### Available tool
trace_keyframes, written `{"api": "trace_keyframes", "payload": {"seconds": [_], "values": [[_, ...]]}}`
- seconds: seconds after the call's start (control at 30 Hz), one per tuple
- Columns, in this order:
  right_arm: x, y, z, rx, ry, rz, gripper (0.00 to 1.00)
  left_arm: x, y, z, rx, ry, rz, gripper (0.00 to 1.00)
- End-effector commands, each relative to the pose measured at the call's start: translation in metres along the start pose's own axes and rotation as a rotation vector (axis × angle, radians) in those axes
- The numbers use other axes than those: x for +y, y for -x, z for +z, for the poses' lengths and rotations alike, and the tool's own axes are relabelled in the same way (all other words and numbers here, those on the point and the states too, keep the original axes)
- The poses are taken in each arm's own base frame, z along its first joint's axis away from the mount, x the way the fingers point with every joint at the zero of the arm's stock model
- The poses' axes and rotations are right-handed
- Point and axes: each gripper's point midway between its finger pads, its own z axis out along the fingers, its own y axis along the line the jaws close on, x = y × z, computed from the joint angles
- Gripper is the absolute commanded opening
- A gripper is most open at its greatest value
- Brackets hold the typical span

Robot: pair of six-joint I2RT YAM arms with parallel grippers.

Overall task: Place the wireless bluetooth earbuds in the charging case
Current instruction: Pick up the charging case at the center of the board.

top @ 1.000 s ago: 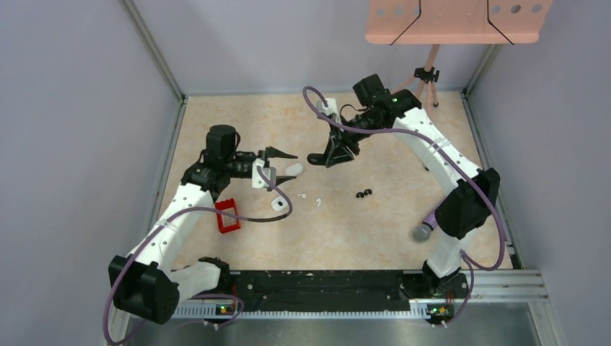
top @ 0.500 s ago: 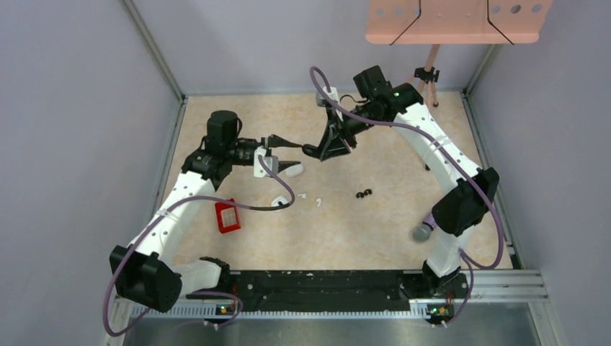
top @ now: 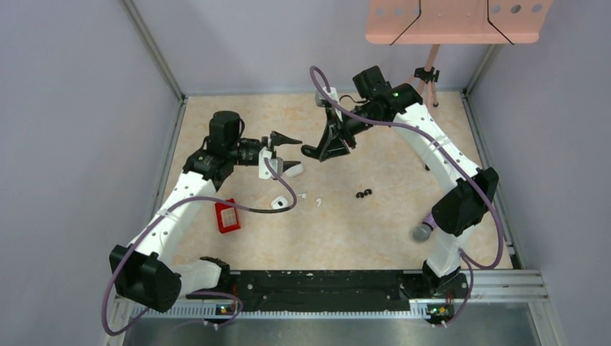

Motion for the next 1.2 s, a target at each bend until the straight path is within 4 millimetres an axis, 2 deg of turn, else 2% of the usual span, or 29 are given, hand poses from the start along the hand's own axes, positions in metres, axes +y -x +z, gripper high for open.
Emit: {"api": "trace_keyframes", "payload": {"seconds": [0.0, 0.17, 0.47, 0.9, 1.17], "values": [[0.007, 0.018, 0.001, -0.037, 0.015, -0.058, 0.04, 0.008, 0.020, -0.003, -0.035, 0.007, 0.067, 0.59], [0.008, 0.018, 0.005, -0.022, 0.012, -0.074, 0.04, 0.004, 0.024, 0.004, -0.076, -0.019, 0.082, 0.57], [0.012, 0.021, 0.009, 0.004, -0.007, -0.117, 0.04, 0.009, 0.029, 0.009, -0.103, -0.039, 0.135, 0.47], [0.012, 0.023, 0.009, 0.004, -0.009, -0.127, 0.02, -0.008, 0.016, 0.016, -0.084, -0.126, 0.140, 0.37], [0.011, 0.022, 0.010, 0.004, -0.005, -0.117, 0.02, -0.016, 0.009, 0.020, -0.071, -0.143, 0.144, 0.14]]}}
